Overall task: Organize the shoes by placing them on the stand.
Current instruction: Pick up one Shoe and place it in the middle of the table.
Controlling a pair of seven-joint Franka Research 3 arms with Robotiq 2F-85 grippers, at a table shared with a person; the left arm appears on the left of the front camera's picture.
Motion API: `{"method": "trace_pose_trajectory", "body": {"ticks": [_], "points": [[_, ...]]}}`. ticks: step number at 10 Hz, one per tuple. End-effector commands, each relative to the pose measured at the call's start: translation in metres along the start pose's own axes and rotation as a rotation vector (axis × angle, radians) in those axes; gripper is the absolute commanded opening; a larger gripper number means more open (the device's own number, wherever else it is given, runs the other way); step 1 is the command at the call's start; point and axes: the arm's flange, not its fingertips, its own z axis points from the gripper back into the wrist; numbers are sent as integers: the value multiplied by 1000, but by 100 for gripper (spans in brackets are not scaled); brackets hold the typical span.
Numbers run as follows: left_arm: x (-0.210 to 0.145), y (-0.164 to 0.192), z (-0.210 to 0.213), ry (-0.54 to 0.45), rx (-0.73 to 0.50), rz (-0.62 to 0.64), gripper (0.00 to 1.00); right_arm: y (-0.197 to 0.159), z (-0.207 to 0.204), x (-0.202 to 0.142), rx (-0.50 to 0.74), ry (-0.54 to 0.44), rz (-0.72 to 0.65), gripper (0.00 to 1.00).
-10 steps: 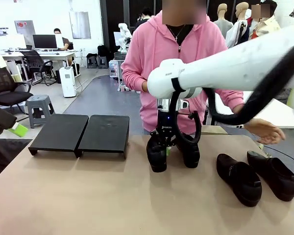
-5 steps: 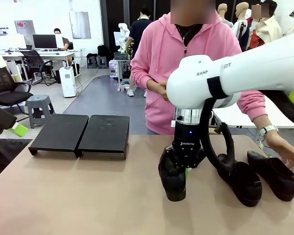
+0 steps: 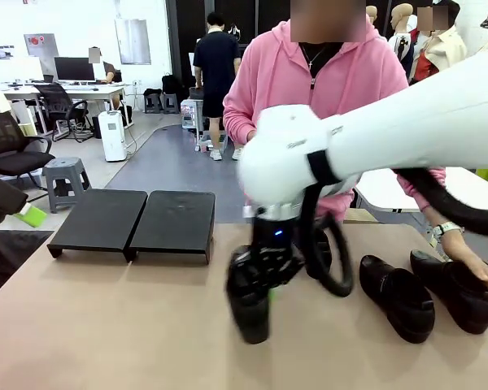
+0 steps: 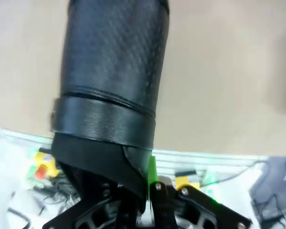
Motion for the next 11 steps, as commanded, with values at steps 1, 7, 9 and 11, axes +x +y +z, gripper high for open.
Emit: {"method": "trace_pose_trajectory", "body": {"ticks": [1, 7, 9, 11], "points": [[0, 1, -1, -10, -16, -7, 100, 61, -23, 2, 46, -50, 88, 0], [0, 1, -1, -10, -16, -7, 100, 157, -85, 25, 176, -70, -71, 0], [0, 1, -1, -10, -16, -7, 100, 156, -87, 27, 163, -87, -65, 0], [0, 1, -1, -10, -16, -7, 100, 146, -82, 23, 134, -103, -73, 2]]}}
